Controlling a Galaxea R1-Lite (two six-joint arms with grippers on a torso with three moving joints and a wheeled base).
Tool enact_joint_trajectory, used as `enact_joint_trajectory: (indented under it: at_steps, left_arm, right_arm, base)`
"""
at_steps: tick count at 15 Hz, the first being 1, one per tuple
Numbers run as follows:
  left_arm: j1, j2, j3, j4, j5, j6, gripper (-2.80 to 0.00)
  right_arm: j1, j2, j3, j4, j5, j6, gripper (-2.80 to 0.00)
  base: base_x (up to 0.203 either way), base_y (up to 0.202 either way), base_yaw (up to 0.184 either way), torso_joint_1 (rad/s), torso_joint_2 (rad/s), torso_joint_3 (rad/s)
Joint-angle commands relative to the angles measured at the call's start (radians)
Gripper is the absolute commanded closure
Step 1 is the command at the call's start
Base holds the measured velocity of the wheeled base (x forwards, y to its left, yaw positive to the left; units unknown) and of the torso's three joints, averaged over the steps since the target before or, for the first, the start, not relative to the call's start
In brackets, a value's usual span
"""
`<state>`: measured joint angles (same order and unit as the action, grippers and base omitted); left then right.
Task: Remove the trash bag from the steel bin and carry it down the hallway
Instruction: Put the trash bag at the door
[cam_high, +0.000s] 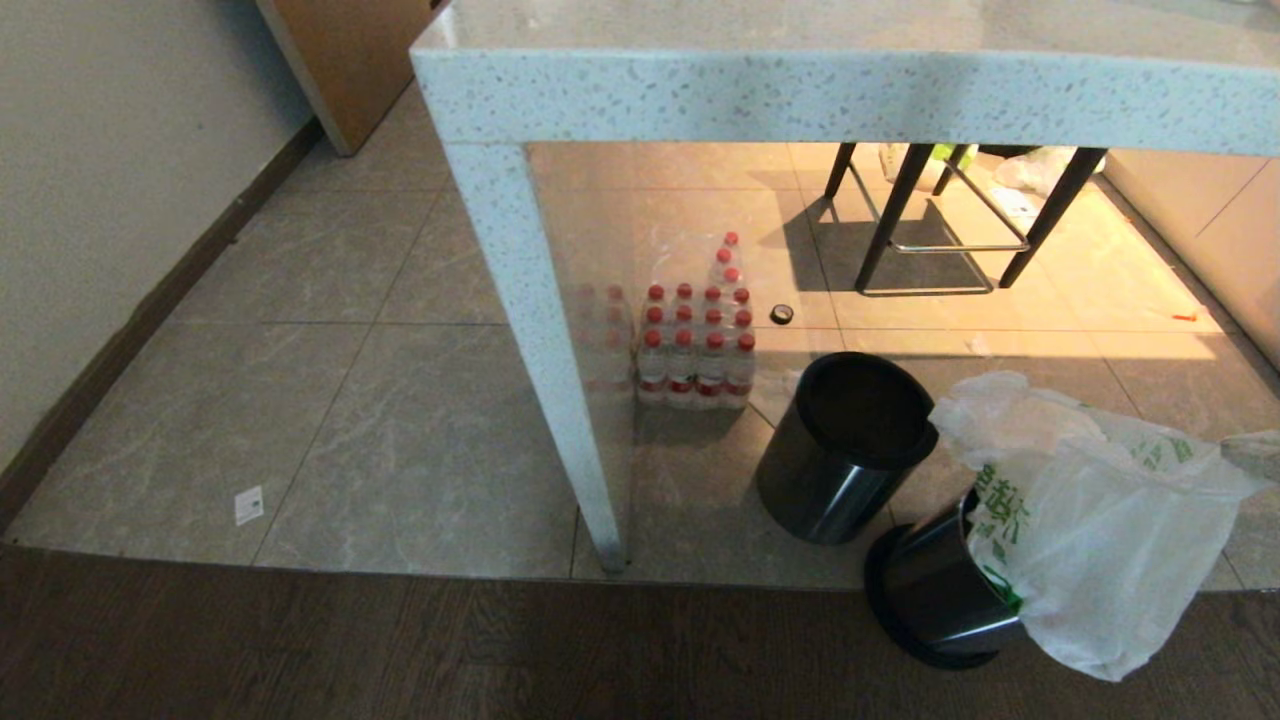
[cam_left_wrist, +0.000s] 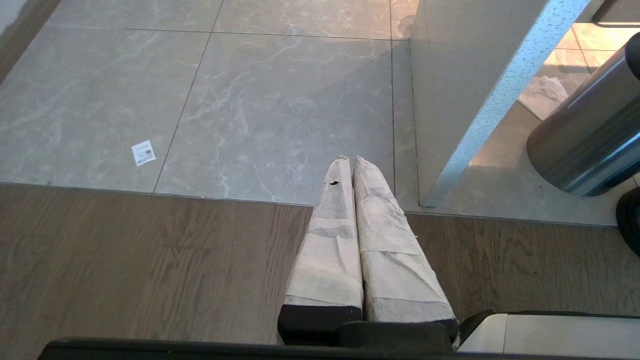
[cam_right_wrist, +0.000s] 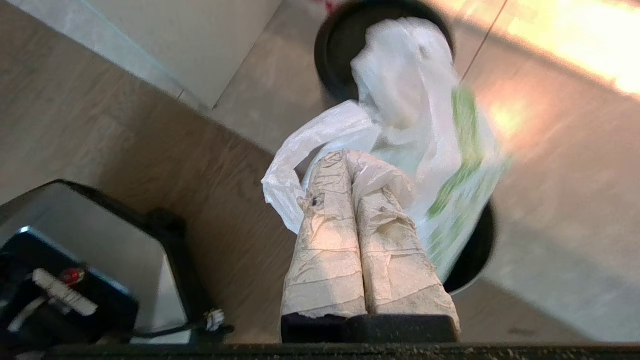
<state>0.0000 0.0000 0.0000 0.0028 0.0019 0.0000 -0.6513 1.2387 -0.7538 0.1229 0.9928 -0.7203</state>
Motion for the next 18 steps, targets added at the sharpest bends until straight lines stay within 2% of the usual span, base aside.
enact_joint_trajectory:
  at_steps: [1, 3, 6, 8, 10, 11, 13, 15, 16, 18]
  left_arm:
    - [0.000, 0.000, 0.001, 0.000, 0.001, 0.000, 0.00]
    - [0.000, 0.000, 0.002, 0.000, 0.000, 0.000, 0.00]
    - [0.000, 0.000, 0.002, 0.000, 0.000, 0.000, 0.00]
    - [0.000, -0.002, 0.002, 0.000, 0.000, 0.000, 0.00]
    - [0.000, 0.000, 0.002, 0.000, 0.001, 0.000, 0.00]
    - [0.000, 0.000, 0.001, 0.000, 0.001, 0.000, 0.00]
    - [0.000, 0.000, 0.002, 0.000, 0.000, 0.000, 0.00]
    - [0.000, 0.000, 0.002, 0.000, 0.001, 0.000, 0.00]
    - [0.000, 0.000, 0.002, 0.000, 0.001, 0.000, 0.00]
    - [0.000, -0.002, 0.002, 0.000, 0.001, 0.000, 0.00]
  right_arm:
    - [0.002, -0.099, -0.005, 0.005, 0.007, 0.006, 0.00]
    - [0.024, -0.181, -0.005, 0.016, 0.005, 0.058, 0.00]
    - [0.159, -0.263, -0.003, 0.019, -0.022, 0.159, 0.00]
    - [0.274, -0.295, 0.011, 0.019, -0.089, 0.219, 0.00]
    - [0.432, -0.336, 0.038, 0.018, -0.202, 0.300, 0.00]
    - [0.536, -0.368, 0.060, 0.017, -0.282, 0.347, 0.00]
    - [0.784, -0.463, 0.128, 0.018, -0.466, 0.444, 0.00]
    - [1.008, -0.608, 0.234, 0.023, -0.639, 0.506, 0.00]
    - [1.069, -0.701, 0.306, 0.024, -0.709, 0.526, 0.00]
    - [1.090, -0.887, 0.427, 0.032, -0.803, 0.560, 0.00]
  base:
    - [0.000, 0.000, 0.000, 0.000, 0.00, 0.000]
    - [0.000, 0.000, 0.000, 0.000, 0.00, 0.000]
    - [0.000, 0.000, 0.000, 0.000, 0.00, 0.000]
    - [0.000, 0.000, 0.000, 0.000, 0.00, 0.000]
    - [0.000, 0.000, 0.000, 0.000, 0.00, 0.000]
    - [0.000, 0.000, 0.000, 0.000, 0.00, 0.000]
    - [0.000, 0.000, 0.000, 0.000, 0.00, 0.000]
    - [0.000, 0.000, 0.000, 0.000, 0.00, 0.000]
    - [0.000, 0.000, 0.000, 0.000, 0.00, 0.000]
    - [0.000, 0.000, 0.000, 0.000, 0.00, 0.000]
